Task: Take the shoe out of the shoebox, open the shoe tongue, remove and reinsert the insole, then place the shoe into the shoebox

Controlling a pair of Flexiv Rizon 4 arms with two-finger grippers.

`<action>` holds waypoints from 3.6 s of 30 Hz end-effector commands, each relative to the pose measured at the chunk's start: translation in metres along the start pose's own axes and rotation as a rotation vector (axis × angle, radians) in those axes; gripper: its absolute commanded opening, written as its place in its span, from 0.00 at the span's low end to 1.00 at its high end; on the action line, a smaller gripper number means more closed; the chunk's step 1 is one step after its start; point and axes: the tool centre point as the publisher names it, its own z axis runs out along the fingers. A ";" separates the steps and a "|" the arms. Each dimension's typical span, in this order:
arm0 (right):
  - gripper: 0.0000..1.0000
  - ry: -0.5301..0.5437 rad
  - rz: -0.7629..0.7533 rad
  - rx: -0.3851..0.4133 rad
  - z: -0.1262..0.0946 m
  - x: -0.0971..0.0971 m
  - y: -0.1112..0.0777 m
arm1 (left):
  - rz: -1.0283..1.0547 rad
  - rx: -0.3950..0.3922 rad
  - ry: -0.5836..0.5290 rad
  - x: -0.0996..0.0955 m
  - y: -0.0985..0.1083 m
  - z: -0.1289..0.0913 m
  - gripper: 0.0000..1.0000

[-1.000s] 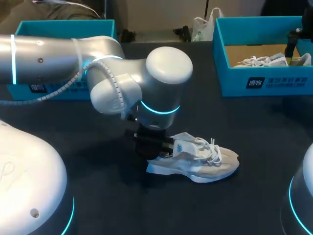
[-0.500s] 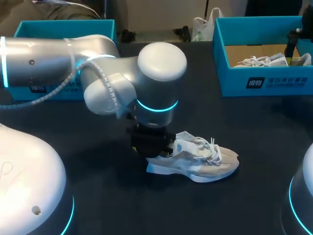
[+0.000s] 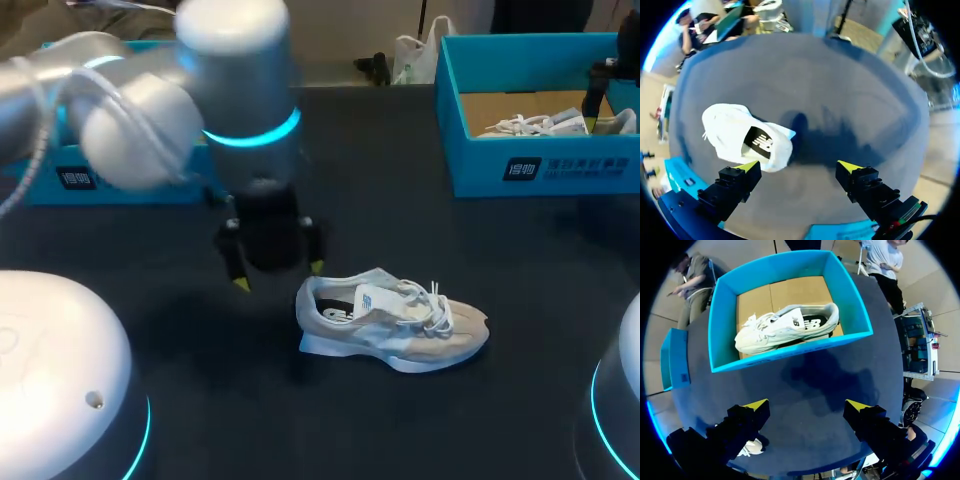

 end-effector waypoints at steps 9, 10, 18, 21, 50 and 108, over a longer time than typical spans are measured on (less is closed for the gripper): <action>1.00 -0.001 0.001 -0.002 0.000 0.000 0.000 | -0.249 0.136 -0.202 0.056 0.014 -0.019 1.00; 1.00 -0.001 0.001 -0.002 0.000 0.000 0.000 | -0.249 0.136 -0.202 0.056 0.014 -0.019 1.00; 1.00 -0.001 0.001 -0.002 0.000 0.000 0.000 | -0.310 0.155 -0.196 0.060 0.022 -0.017 1.00; 1.00 -0.001 0.001 -0.002 0.000 0.000 0.000 | -0.417 0.269 -0.203 0.070 0.029 -0.005 1.00; 1.00 -0.001 0.001 -0.002 0.000 0.000 0.000 | -0.814 0.905 -0.522 0.108 0.031 0.049 1.00; 1.00 -0.001 0.001 -0.002 0.000 0.000 0.000 | -1.103 1.128 -0.817 0.036 0.011 0.119 1.00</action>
